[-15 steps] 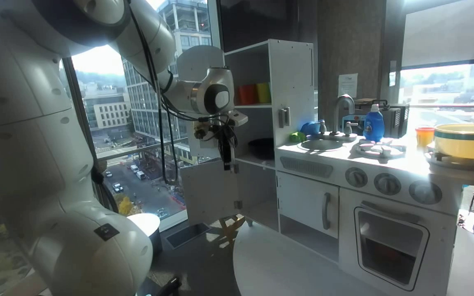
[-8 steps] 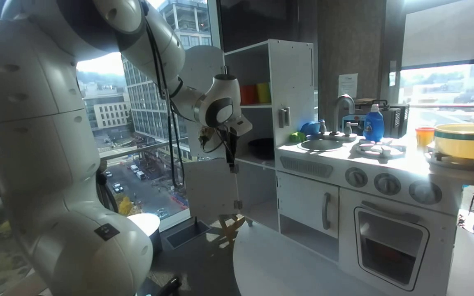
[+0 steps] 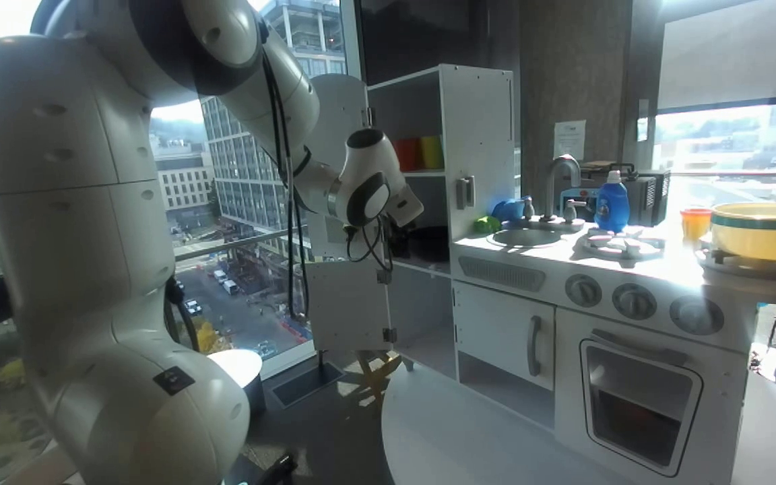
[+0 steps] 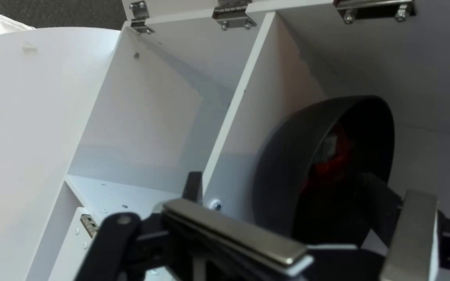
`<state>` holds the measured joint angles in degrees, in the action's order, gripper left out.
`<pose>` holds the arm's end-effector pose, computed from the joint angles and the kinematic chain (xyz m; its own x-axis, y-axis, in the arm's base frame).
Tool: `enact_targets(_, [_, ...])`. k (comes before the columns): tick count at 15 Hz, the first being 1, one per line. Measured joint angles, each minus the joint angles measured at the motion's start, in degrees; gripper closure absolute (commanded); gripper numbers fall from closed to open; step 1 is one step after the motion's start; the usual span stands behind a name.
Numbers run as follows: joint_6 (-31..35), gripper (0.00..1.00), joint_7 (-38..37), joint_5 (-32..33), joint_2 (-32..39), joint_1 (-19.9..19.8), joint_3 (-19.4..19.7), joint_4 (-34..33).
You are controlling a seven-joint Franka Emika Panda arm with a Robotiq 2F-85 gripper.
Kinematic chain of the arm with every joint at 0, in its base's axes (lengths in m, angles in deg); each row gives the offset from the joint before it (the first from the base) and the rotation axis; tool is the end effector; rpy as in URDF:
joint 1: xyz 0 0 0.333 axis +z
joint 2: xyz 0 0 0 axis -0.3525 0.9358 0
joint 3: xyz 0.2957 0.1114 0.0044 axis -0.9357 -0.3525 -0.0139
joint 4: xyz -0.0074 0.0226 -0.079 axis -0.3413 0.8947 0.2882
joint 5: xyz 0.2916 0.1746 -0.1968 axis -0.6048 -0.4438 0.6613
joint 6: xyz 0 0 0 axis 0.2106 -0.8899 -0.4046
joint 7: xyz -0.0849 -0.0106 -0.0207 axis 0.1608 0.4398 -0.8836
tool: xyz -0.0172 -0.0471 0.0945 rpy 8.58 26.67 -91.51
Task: Close the cabinet door in the middle, open the left lower cabinet door, remove the black bowl from the middle cabinet to the, put it in the lower cabinet and close the door
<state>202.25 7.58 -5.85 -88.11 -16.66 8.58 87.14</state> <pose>0.5529 0.0977 0.4217 0.2996 -0.9534 0.0365 -0.7127 -0.2491 -0.6558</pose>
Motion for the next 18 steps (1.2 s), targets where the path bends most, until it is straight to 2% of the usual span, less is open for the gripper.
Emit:
enact_targets(5, [5.6,0.00,-14.7,17.3,4.0,0.2,5.1,-0.1])
enact_targets(9, [6.1,0.00,-23.8,28.3,4.4,3.3,11.0,-1.7])
enact_targets(13, [5.4,0.00,-31.5,37.0,4.5,7.3,14.4,-4.4])
enact_targets(18, [2.7,0.00,-38.5,43.6,6.1,11.5,15.3,-7.2])
